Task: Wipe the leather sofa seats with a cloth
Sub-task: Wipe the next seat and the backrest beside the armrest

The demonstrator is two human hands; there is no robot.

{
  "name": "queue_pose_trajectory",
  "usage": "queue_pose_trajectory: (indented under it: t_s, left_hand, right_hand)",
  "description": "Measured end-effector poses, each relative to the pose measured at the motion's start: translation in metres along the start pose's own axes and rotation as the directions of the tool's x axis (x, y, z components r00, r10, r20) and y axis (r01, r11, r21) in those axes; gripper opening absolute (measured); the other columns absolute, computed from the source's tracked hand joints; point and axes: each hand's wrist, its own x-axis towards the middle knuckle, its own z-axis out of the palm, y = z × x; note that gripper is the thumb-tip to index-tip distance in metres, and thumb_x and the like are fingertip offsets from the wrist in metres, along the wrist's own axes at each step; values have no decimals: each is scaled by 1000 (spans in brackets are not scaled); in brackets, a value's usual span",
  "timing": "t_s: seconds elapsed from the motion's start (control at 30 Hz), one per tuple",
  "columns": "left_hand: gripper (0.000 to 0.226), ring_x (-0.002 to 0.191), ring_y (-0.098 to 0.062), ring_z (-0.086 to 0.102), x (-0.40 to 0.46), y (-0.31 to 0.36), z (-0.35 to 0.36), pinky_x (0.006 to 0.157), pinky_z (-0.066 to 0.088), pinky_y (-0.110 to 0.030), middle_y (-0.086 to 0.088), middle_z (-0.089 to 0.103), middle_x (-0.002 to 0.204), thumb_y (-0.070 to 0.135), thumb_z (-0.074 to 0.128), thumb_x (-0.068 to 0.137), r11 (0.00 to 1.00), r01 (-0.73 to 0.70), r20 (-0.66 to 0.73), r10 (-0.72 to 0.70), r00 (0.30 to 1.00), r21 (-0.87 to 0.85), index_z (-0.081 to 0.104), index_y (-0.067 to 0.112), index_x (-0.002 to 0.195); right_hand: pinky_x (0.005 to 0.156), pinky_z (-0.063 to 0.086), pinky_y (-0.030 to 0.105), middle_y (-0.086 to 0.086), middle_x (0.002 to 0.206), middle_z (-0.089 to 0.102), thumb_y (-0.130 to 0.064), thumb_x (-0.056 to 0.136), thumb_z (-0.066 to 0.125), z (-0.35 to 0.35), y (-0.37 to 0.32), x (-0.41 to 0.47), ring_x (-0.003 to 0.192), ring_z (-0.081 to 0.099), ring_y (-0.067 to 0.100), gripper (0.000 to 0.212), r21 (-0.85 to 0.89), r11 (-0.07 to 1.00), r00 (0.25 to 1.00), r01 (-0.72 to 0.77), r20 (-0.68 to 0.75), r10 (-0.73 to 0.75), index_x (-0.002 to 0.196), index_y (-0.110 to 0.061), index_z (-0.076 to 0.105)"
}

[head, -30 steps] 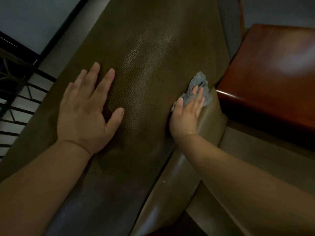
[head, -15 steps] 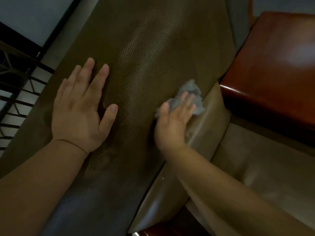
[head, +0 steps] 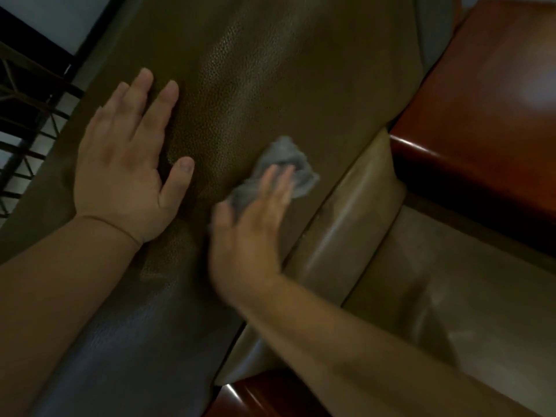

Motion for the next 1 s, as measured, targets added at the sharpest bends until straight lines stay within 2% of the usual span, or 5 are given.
queue_pose_trajectory:
  t_s: [0.13,0.3,0.57,0.8,1.0]
  left_hand:
    - [75,159,-38,21,0,-2,1,128,18,-55,-14,20,173,60,30,103,1000,-24,-21,24,999,-2,20,22,167]
    - [74,160,-35,18,-3,2,0,127,20,-57,-11,17,174,59,29,103,1000,4,-13,-4,1000,9,16,27,168]
    - [67,158,-33,25,2,-2,6,126,25,-57,-8,21,174,52,26,104,1000,9,-52,-9,999,-13,17,32,167]
    - [65,159,-28,21,-2,4,4,128,21,-54,-2,21,174,56,27,105,999,4,-101,-8,995,-40,17,38,166]
    - [72,160,-19,15,8,-27,21,129,15,-39,6,15,175,47,50,105,999,-18,-51,15,999,-51,8,52,163]
  right_hand:
    - [129,-5,48,4,172,-20,-62,104,16,7,15,-12,159,-19,23,80,-30,977,975,211,-60,-212,165,-13,-1]
    - [130,-3,40,3,172,-20,-48,108,25,-3,81,-2,155,-23,6,74,-12,969,959,-245,-149,241,165,-16,-9]
    - [129,-5,51,5,174,-9,-42,109,29,12,-7,-5,159,-18,25,66,-140,938,931,317,-144,-336,166,-16,7]
    - [129,-2,49,5,172,-18,-37,112,21,8,68,-26,154,-27,16,65,-97,978,976,-187,-134,173,165,-13,-6]
    - [128,-13,42,2,174,4,-38,111,23,32,-53,-26,159,-16,19,58,-116,902,897,416,-114,-428,165,-17,15]
